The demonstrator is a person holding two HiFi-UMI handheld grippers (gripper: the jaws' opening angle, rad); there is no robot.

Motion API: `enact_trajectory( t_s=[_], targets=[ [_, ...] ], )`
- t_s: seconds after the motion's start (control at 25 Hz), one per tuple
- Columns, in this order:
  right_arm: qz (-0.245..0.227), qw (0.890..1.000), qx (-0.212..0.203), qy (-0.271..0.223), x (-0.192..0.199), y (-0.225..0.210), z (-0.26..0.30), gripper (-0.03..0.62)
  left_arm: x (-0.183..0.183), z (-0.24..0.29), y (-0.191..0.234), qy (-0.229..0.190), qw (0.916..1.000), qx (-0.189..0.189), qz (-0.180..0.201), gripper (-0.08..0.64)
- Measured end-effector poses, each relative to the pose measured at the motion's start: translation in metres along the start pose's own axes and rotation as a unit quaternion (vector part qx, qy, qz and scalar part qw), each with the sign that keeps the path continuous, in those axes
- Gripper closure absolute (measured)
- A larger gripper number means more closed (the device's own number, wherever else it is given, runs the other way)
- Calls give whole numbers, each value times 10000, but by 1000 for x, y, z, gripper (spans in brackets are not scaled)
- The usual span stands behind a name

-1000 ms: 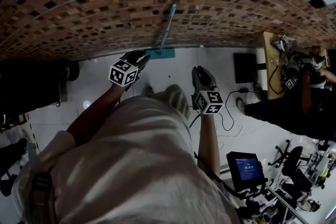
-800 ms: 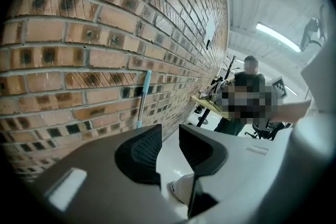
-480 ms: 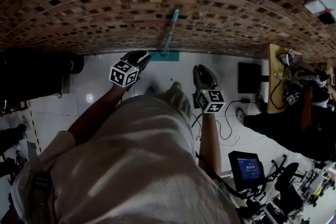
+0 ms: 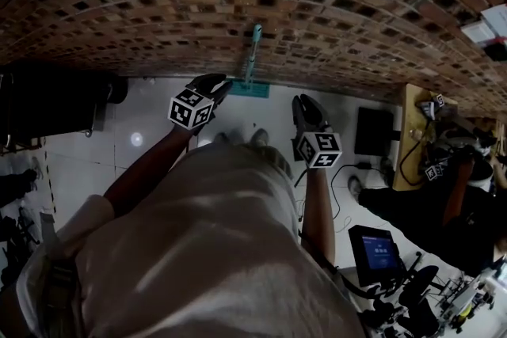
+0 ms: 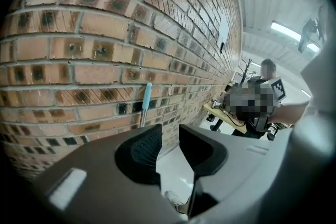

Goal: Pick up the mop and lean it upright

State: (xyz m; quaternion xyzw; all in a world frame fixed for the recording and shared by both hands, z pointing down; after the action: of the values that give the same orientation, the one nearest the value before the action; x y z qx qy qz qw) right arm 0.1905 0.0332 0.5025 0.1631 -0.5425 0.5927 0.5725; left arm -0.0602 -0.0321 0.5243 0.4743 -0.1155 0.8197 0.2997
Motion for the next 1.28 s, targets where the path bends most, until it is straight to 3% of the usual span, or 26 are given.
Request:
enact_trajectory(
  t_s=[0.56, 1.28],
  targets=[
    [-23, 9995, -307, 34, -21, -35, 2, 531, -22, 27, -16, 3, 9997, -247, -44, 436],
    [-139, 9963, -781, 325, -17, -69, -9, 531, -11, 36, -53, 31, 9967, -753, -311, 430]
  ],
)
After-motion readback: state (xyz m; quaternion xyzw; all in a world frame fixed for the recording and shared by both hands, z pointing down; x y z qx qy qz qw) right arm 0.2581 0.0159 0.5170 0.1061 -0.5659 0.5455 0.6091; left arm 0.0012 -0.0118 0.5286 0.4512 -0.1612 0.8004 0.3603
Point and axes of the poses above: the fingertips, and each gripper's own axes: z forward along the fingers, y to its left, x out of its underside, the point moved 5 cm from there along -z, backward along the fingers, and after that the axes turned 12 degrees about z, right-handed, at the moved point
